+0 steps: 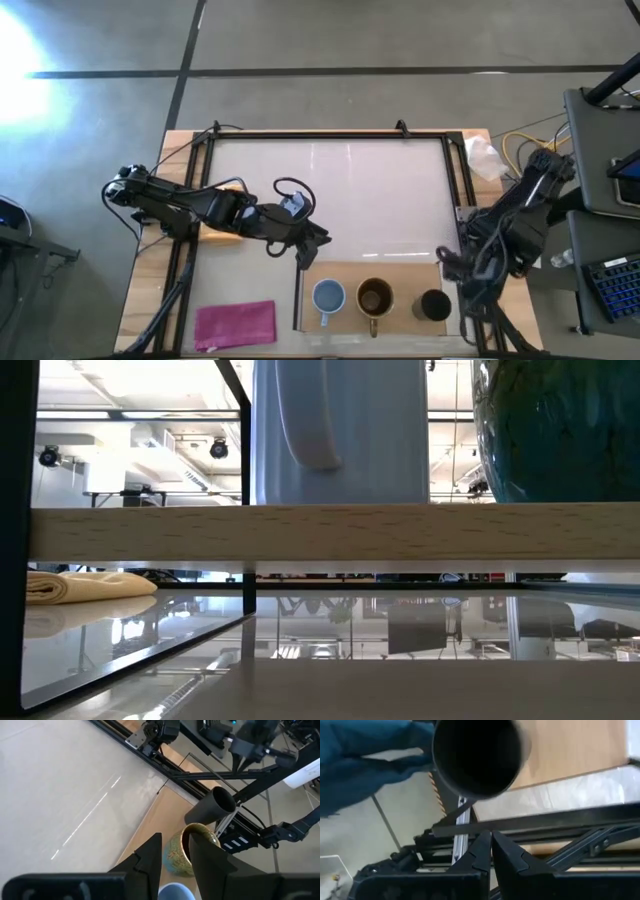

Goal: Stack small to large cups/mugs on shelf
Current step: Adjust the black cup on the shelf

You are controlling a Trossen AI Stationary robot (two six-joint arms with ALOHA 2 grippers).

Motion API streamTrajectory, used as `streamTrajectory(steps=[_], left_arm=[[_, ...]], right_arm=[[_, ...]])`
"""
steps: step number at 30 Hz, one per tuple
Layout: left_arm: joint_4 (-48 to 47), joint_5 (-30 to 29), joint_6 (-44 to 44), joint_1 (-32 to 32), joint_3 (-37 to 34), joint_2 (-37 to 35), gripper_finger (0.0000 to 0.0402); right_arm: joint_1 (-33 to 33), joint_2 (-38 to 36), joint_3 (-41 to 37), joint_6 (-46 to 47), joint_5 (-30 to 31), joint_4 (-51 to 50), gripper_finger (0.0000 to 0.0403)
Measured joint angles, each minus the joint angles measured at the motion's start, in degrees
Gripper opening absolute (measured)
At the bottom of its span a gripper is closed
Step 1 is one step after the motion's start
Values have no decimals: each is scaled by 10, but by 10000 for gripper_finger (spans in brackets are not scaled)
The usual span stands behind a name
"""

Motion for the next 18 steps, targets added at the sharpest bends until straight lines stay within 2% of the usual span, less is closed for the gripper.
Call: streamTrajectory(steps=[10,18], left_arm=[[2,4,9,1,-1,0,84],[2,18,9,1,-1,0,84]], right_arm=[[30,67,31,26,31,53,9],[42,116,51,27,30,61,9]])
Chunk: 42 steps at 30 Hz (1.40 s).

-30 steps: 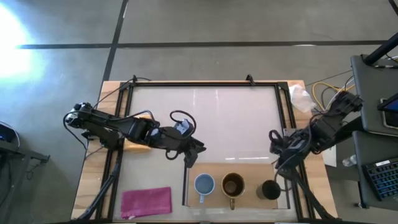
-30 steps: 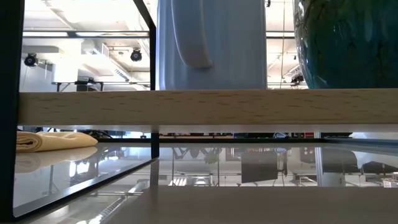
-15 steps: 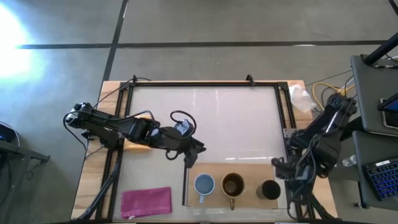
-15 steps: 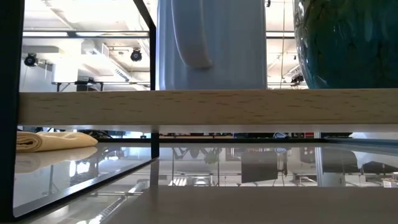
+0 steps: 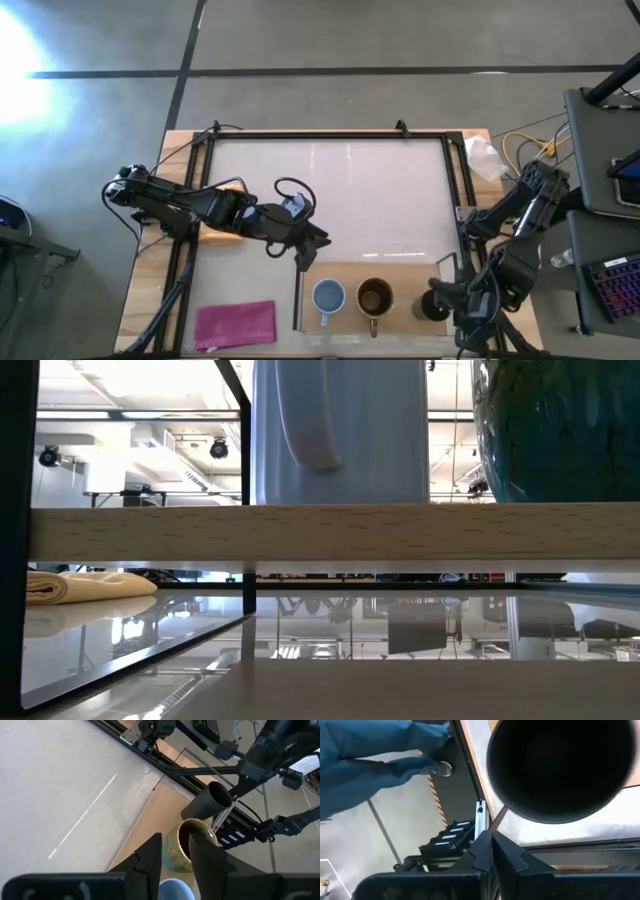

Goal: Stack small to large cups/mugs on shelf
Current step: Adjust the black cup on the shelf

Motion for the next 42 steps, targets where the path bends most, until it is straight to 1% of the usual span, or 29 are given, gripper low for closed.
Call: streamTrajectory(steps=[7,14,20,35,38,42], left_arm=[[0,1,0,0,0,0,84],[0,5,0,0,-1,0,84],[0,8,0,0,-1,0,84],[0,15,0,0,-1,0,84],[0,15,0,0,-1,0,84],[0,15,0,0,-1,0,84]], right_arm=[[2,29,0,2,3,8,9],[2,43,-1,2,22,7,9],[2,42,-2,2,55,7,9],[2,42,-1,-2,78,8,9],[1,42,-1,-10,91,7,9],[-4,42,0,-20,95,7,9]])
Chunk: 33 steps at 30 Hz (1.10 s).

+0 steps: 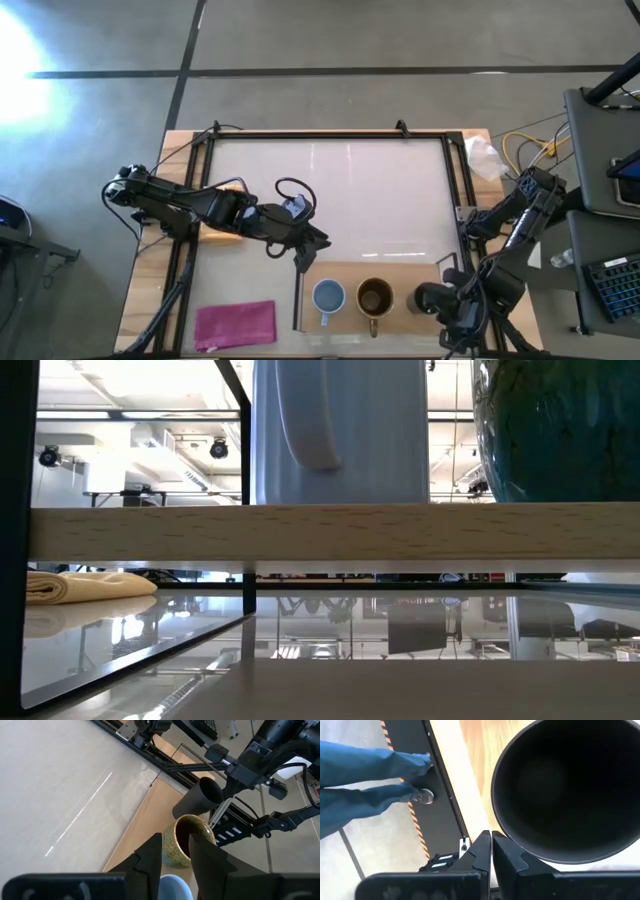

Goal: Stack small to large cups/mugs on shelf
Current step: Adjust the black cup on the shelf, then return to Home Position

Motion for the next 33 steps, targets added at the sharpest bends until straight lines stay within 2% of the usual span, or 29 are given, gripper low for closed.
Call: streamTrajectory(steps=[6,12,18,21,24,26,29,31,33], left_arm=[[6,0,1,0,0,0,84],[64,16,44,0,0,0,84],[110,32,76,0,0,0,84],[111,32,66,0,0,0,84],[161,66,88,-1,-4,4,84],[233,138,127,-1,-12,9,84],[361,235,154,3,-30,23,84],[437,270,169,8,-51,31,84],[500,279,170,14,-74,40,84]], right_arm=[[1,-5,17,-33,-2,5,9],[2,-24,59,-134,20,26,9],[8,-94,100,-230,142,60,9],[9,-144,100,-215,176,-1,9],[10,-184,97,-84,177,-32,9],[26,-199,86,-125,190,15,9],[50,-214,46,-287,227,172,9],[42,-229,9,-388,212,289,9],[20,-247,-39,-452,179,378,9]])
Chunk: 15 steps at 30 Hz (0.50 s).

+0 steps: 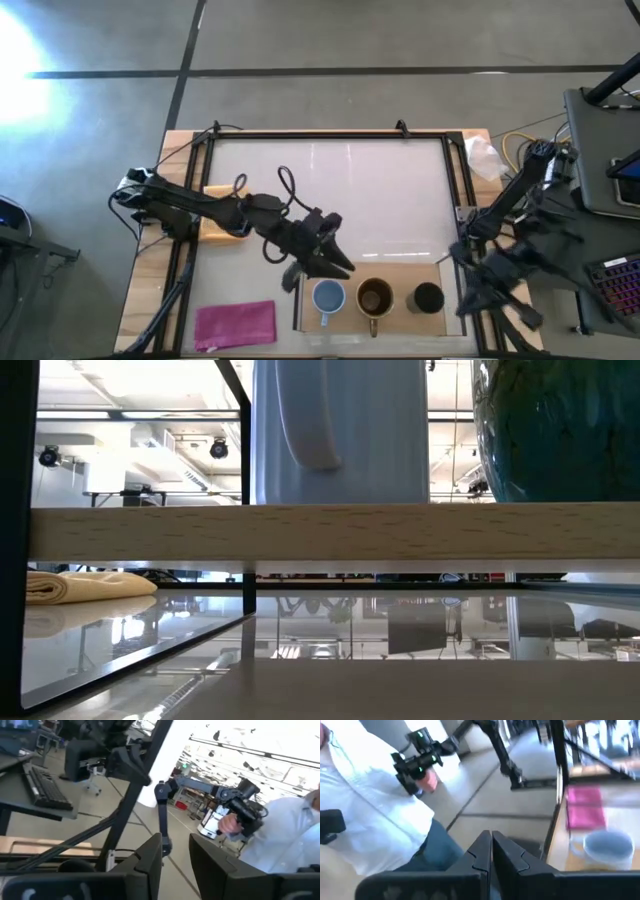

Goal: Stack small to large cups/mugs on shelf
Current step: Return to Home Position

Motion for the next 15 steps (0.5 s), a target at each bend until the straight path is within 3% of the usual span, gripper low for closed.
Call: streamTrajectory(steps=[3,8,13,15], left_arm=[[40,5,2,12,-30,5,84],[9,31,19,65,-50,-22,84],[-112,28,31,118,-55,-87,84],[-173,-7,41,128,-55,-117,84]], right_arm=[[-45,-38,-71,-50,-43,71,9],[-158,-126,-147,-117,-141,101,9],[-269,-222,-190,-135,-195,49,9],[-296,-264,-206,-126,-195,6,9]])
